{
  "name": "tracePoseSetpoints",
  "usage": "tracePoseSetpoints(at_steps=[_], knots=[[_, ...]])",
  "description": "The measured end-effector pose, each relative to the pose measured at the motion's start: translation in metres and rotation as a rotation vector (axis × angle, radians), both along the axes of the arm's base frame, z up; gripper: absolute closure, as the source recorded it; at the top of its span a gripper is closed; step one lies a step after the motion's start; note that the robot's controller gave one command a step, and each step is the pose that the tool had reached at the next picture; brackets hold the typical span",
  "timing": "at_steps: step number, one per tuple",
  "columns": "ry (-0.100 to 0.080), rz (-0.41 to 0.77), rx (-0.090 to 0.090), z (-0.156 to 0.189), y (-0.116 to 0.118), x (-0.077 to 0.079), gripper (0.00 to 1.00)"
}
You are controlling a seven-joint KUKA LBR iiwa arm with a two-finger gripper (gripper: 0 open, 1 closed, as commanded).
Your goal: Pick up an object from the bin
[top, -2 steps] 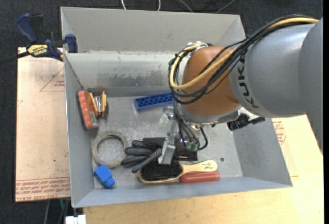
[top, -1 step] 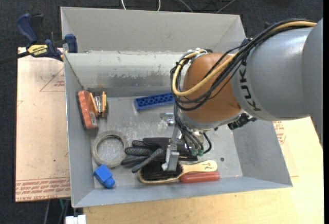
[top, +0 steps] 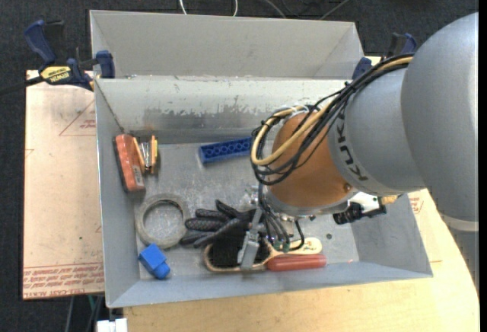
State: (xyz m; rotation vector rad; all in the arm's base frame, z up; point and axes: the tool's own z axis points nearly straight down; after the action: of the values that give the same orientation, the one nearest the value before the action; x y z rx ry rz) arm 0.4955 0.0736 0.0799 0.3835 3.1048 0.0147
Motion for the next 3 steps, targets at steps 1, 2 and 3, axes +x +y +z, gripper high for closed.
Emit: tracePoseSetpoints(at_steps=[1, 2, 3], knots=[[-0.023, 0.179, -0.002, -0.005, 0.005, -0.003, 1.00], [-0.023, 0.179, -0.002, -0.005, 0.005, -0.003, 1.00], [-0.026, 0.178, -0.001, 0.006, 0.005, -0.003, 1.00]])
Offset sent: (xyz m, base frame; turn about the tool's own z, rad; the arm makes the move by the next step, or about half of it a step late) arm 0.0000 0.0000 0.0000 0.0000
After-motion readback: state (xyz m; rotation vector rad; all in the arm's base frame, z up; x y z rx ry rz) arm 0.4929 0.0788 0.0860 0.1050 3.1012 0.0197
